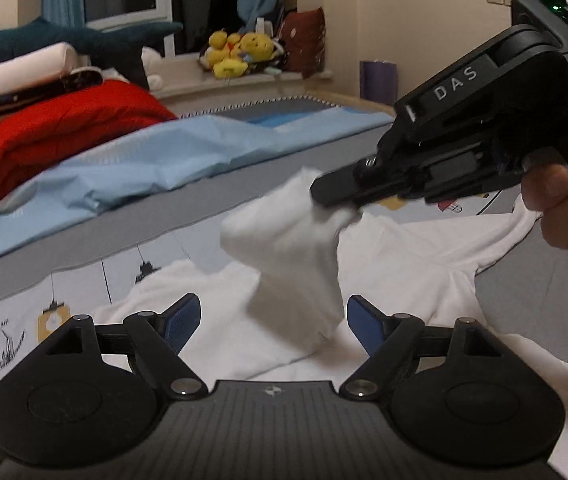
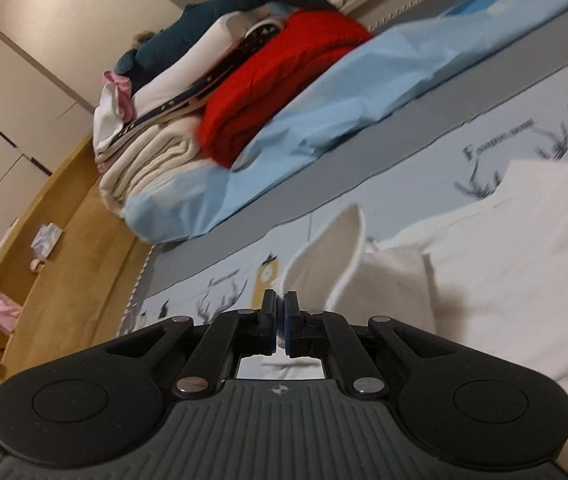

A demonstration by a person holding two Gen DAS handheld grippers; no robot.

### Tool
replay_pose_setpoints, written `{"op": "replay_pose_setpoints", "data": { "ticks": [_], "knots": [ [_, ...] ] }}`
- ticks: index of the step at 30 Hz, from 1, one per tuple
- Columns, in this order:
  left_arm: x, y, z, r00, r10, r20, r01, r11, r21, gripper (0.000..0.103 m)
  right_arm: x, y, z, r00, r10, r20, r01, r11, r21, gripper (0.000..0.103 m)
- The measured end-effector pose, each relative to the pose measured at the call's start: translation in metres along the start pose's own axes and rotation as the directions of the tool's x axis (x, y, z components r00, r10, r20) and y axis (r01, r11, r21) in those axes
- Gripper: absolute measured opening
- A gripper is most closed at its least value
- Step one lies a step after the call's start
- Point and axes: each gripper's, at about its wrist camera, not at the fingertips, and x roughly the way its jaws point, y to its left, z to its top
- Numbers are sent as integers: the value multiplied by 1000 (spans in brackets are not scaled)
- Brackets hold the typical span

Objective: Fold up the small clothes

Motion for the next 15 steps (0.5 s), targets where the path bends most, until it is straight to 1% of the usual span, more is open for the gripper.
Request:
{"op": "replay_pose_setpoints", "data": {
  "ticks": [3,5,7,8,9,10,11,12,13,14,15],
  "knots": [
    [4,2,-1,1000,-17,13,17,1000,-5,84,9,4,-1,999,21,-33,-21,1000,7,3],
    [6,2,0,998,-52,30,52,999,-10,84,11,6,-1,998,35,-51,-35,999,-3,3],
    [6,-1,1,995,-79,52,79,997,5,82,14,10,-2,998,30,-54,-31,999,-16,3],
    [7,-3,1,995,-77,59,77,997,16,74,15,11,-2,998,31,-58,-32,999,-16,3],
    [10,-4,2,996,-73,60,72,997,23,56,17,11,-2,997,38,-65,-39,999,-8,3],
    [13,-4,3,996,-73,51,72,997,24,43,19,11,-2,996,50,-74,-50,999,-2,3],
    [18,-1,4,997,-72,31,72,997,16,11,21,13,-3,994,62,-86,-63,998,-5,3],
    [22,4,5,998,-66,16,66,998,6,8,22,16,-3,992,74,-100,-76,997,-16,3],
    [23,11,6,998,-54,15,54,999,-5,7,23,19,-4,990,76,-116,-81,996,-36,3],
    [25,19,6,999,-34,6,34,999,-15,7,24,22,-4,990,60,-126,-68,996,-57,8],
    [27,30,6,1000,4,-17,-4,1000,-30,7,25,23,-4,991,40,-128,-49,996,-69,8]
  ]
}}
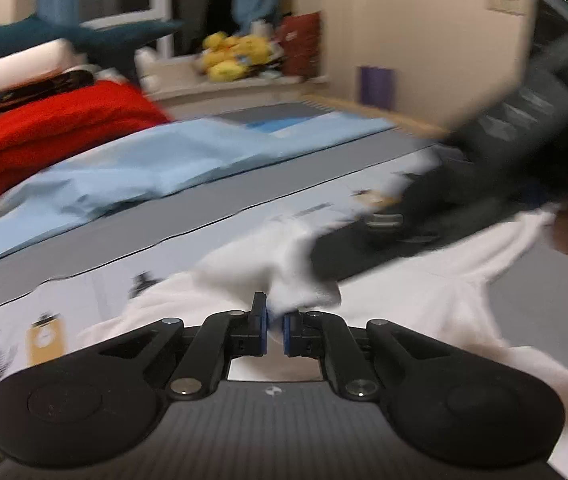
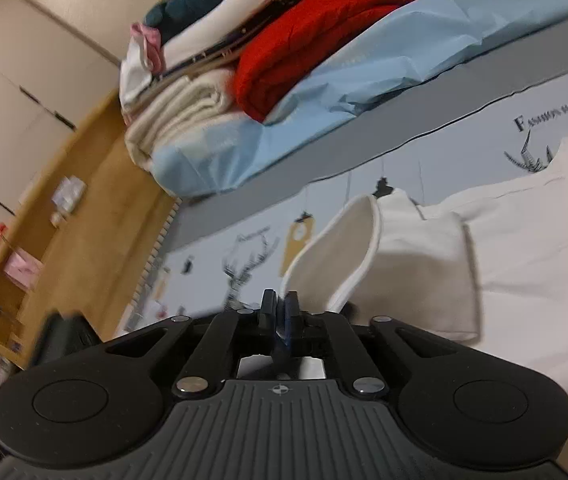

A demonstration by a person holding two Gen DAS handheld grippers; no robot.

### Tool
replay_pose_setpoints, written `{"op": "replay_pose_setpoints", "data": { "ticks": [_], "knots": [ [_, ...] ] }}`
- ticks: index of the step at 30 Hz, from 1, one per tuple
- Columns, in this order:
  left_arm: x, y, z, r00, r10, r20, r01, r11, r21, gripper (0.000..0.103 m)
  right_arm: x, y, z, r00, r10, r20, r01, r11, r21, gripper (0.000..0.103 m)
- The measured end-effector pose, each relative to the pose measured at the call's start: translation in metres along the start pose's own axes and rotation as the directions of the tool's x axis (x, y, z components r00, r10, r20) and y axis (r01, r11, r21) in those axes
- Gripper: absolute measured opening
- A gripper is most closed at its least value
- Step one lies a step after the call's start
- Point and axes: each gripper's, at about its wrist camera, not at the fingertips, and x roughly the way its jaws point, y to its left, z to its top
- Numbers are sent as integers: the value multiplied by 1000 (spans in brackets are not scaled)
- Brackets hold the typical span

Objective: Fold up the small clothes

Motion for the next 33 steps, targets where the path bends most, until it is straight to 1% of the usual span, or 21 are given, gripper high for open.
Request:
{"op": "replay_pose_setpoints", "data": {
  "ticks": [4,6,8,9,10,11,12,14,15,17,18,19,20,21,22,23,25,26,27,29,33],
  "knots": [
    [4,69,-13,976,172,-136,-184,979,-83,7,-4,-13,10,991,-127,49,126,992,19,24],
    [-1,126,-31,916,317,-247,-355,926,-130,7,-8,-23,13,971,-228,75,226,974,34,31],
    [-17,187,-51,811,460,-361,-545,818,-183,7,-12,-37,15,943,-326,72,321,944,71,31],
    [-29,217,-61,733,536,-418,-650,734,-198,7,-13,-46,16,926,-374,57,367,925,98,31],
    [-44,245,-73,642,608,-467,-746,636,-199,7,-14,-53,16,910,-412,43,404,906,123,31],
    [-60,272,-86,530,674,-515,-836,519,-180,7,-16,-61,14,893,-450,24,442,885,146,31],
    [-71,290,-96,443,711,-547,-888,432,-158,8,-16,-66,13,879,-478,8,471,869,155,31],
    [-84,311,-107,336,734,-589,-937,322,-133,11,-17,-74,9,847,-531,-20,527,836,154,31],
    [-87,317,-109,294,738,-608,-953,278,-124,22,-18,-77,8,834,-551,-27,548,823,150,31],
    [-83,314,-102,258,752,-606,-964,239,-114,50,-19,-80,6,809,-587,-33,585,798,147,31],
    [-78,309,-94,268,768,-582,-962,246,-118,58,-20,-82,6,800,-599,-31,596,788,153,31],
    [-72,298,-83,302,783,-543,-952,276,-130,58,-22,-85,6,791,-611,-27,607,778,164,31],
    [-65,290,-73,356,784,-508,-934,322,-156,58,-25,-89,6,785,-618,-24,613,771,174,32],
    [-58,280,-64,439,767,-468,-898,395,-194,58,-27,-91,6,777,-629,-18,621,762,186,32],
    [-46,263,-53,566,714,-411,-823,514,-240,59,-30,-93,6,769,-640,-11,629,752,196,32],
    [-32,247,-45,671,646,-365,-740,619,-265,59,-31,-97,10,761,-649,-5,636,744,204,32],
    [-8,217,-35,816,496,-296,-572,766,-294,59,-34,-104,13,748,-664,8,646,730,222,32],
    [6,201,-31,871,411,-269,-481,822,-305,59,-37,-109,16,744,-668,17,646,726,235,32],
    [17,186,-27,901,354,-250,-420,856,-302,59,-40,-114,17,740,-672,28,646,722,247,32],
    [44,160,-23,936,279,-217,-331,906,-264,59,-46,-124,22,732,-679,58,643,717,269,32],
    [88,133,-19,954,223,-199,-265,939,-219,58,-52,-148,29,724,-683,97,640,717,275,32]
  ]
}}
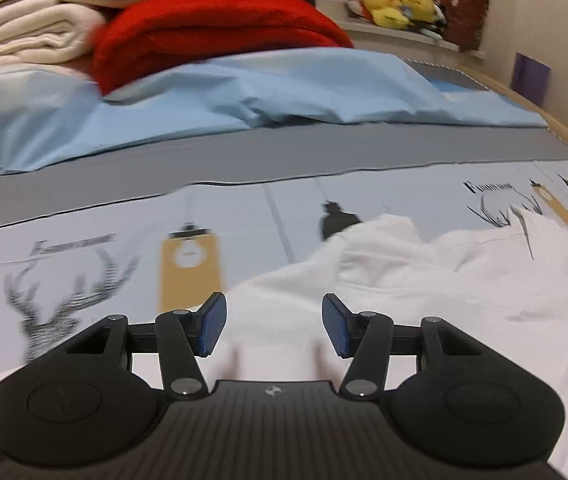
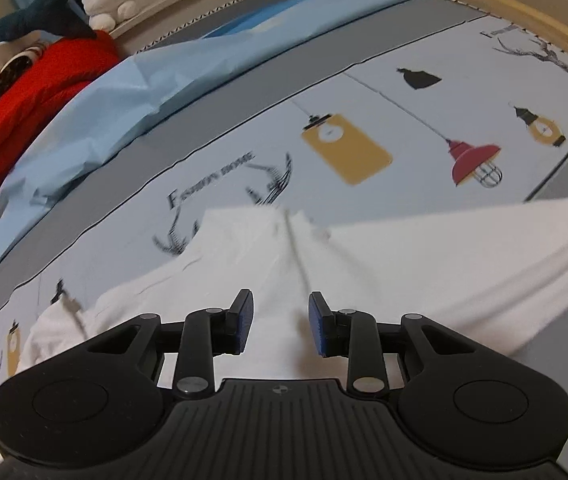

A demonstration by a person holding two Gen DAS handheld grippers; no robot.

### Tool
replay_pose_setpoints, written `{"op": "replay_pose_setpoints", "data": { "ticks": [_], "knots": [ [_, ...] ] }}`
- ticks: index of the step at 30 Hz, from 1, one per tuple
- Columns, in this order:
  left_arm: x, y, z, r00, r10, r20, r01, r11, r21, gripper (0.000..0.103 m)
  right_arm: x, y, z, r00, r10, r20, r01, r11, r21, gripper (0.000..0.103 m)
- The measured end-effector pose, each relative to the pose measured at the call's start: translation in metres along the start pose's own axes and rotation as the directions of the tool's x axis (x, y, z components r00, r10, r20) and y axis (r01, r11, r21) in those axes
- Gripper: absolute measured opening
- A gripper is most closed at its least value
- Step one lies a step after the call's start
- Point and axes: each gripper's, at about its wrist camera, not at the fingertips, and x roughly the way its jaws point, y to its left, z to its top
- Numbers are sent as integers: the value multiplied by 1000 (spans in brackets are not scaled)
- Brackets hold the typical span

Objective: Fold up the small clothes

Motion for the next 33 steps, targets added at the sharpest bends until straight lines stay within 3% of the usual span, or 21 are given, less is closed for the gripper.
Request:
{"op": "replay_pose_setpoints", "data": {
  "ticks": [7,13,16,17,20,23,28,30,31,33],
  "knots": [
    [43,-19,-5,1000,8,-3,-8,1000,-5,59,46,-10,9,999,31,-8,-31,998,-47,34],
    [56,-25,4,1000,8,17,-8,1000,11,59,86,10,7,1000,17,-10,-18,980,-196,37],
    [67,-33,7,1000,-2,20,1,999,37,59,96,20,5,1000,-8,9,10,968,-250,25],
    [71,-36,7,1000,-5,16,4,999,53,54,99,25,5,1000,-21,17,25,960,-278,20],
    [87,-36,6,999,-6,-47,9,996,84,2,103,35,3,999,-35,36,45,936,-350,14],
    [88,-18,7,999,-22,-45,23,999,31,1,99,42,5,997,-19,72,46,924,-381,12],
    [73,7,16,997,69,35,-68,997,-18,1,68,61,21,973,135,186,-45,905,-422,15],
    [66,9,18,992,117,43,-117,993,-7,10,60,68,25,963,124,238,-6,897,-442,34],
    [62,10,20,992,123,43,-122,992,-8,15,58,69,26,962,93,258,32,896,-443,39],
    [49,14,22,994,104,42,-104,994,-16,38,52,64,29,960,59,275,69,898,-435,41]
  ]
}}
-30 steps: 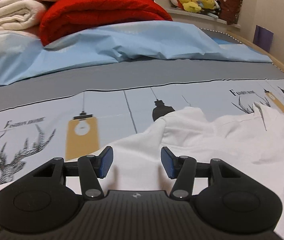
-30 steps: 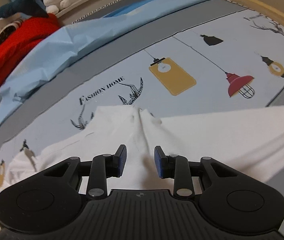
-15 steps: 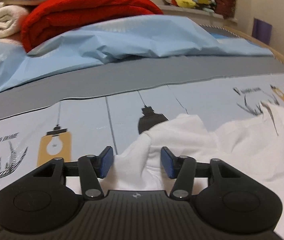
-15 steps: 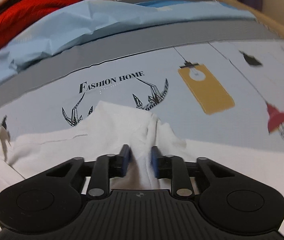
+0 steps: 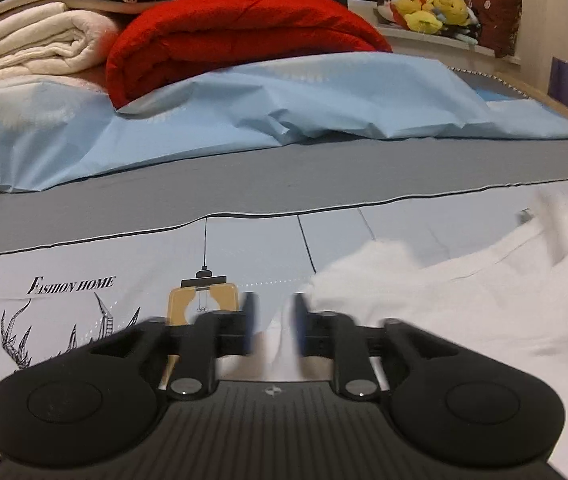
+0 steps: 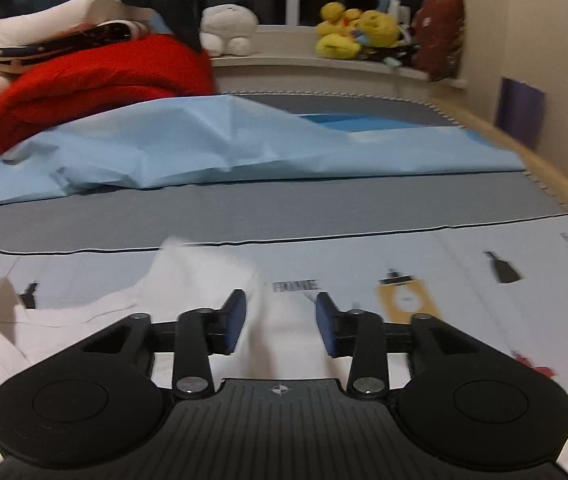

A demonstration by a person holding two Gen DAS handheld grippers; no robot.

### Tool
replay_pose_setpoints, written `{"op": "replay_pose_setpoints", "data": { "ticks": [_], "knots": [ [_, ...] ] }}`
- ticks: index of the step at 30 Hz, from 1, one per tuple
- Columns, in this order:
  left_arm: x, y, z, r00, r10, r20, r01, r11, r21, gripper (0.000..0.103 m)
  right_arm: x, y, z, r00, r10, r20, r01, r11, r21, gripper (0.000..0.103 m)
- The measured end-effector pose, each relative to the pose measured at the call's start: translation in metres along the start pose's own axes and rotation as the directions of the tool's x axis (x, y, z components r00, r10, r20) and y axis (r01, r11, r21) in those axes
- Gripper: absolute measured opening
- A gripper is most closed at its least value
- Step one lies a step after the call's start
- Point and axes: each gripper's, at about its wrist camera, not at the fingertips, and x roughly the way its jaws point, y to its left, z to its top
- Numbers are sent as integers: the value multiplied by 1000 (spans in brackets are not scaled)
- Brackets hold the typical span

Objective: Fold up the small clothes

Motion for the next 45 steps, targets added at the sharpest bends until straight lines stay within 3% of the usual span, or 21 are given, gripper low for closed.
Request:
{"op": "replay_pose_setpoints", "data": {
  "ticks": [2,4,7,9,10,12,13,14,17,18,21,24,25,27,28,31,34,38,40,42,45],
  "knots": [
    [-13,2,1,1000,-22,-3,22,1000,14,39,-4,-9,-1,999,26,-27,-25,999,19,41],
    [-23,2,-4,995,-88,-39,89,996,23,39,-10,-17,-7,995,69,-77,-69,998,9,41],
    [-38,-4,-22,960,-253,-118,260,964,47,39,-19,-17,-26,969,167,-179,-178,983,-43,41],
    [-42,-9,-39,931,-317,-181,335,939,75,38,-25,-12,-48,933,213,-291,-255,960,-116,41],
    [-42,-11,-51,924,-311,-224,337,937,93,38,-27,-8,-60,921,197,-336,-264,950,-165,41],
    [-37,-13,-77,916,-215,-338,277,949,149,30,-28,-4,-90,887,109,-449,-256,925,-280,40],
    [-45,-11,-81,924,-209,-319,272,948,166,30,-30,-5,-101,879,73,-471,-244,918,-313,41],
    [-51,-10,-82,917,-187,-351,257,952,165,30,-38,-9,-108,891,63,-450,-232,915,-331,42],
    [-79,-5,-76,915,-72,-396,152,973,174,30,-55,-27,-104,857,44,-513,-199,947,-252,42],
    [-90,-2,-75,911,-74,-405,140,981,137,31,-64,-31,-102,860,50,-508,-190,955,-228,42],
    [-134,4,-82,885,-178,-429,197,980,-1,33,-97,-41,-100,855,122,-504,-222,965,-142,42],
    [-167,-2,-108,854,-198,-481,222,975,-6,33,-123,-44,-111,827,153,-541,-245,964,-103,43],
    [-174,-3,-117,843,-208,-497,231,973,-15,33,-130,-44,-118,817,150,-556,-250,962,-107,43],
    [-187,-4,-145,795,-248,-554,263,963,-55,33,-143,-43,-135,797,146,-586,-262,958,-118,43],
    [-191,-5,-154,779,-249,-575,269,962,-52,33,-148,-41,-144,786,136,-603,-266,955,-131,43],
    [-201,-5,-178,764,-218,-607,275,961,2,33,-162,-39,-169,754,86,-651,-269,945,-187,43],
    [-206,-3,-196,723,-225,-653,313,950,18,33,-169,-36,-190,736,14,-677,-254,933,-257,42],
    [-218,-6,-209,706,-220,-673,355,932,68,30,-180,-41,-199,724,22,-689,-257,936,-241,39],
    [-223,-8,-213,705,-227,-672,374,924,80,19,-183,-45,-204,712,38,-702,-260,942,-214,27],
    [-226,-11,-218,699,-225,-679,389,916,98,5,-188,-44,-206,704,55,-708,-279,938,-205,7],
    [-233,-12,-224,697,-216,-684,410,903,132,1,-197,-42,-207,709,57,-703,-280,938,-205,4]
  ]
}}
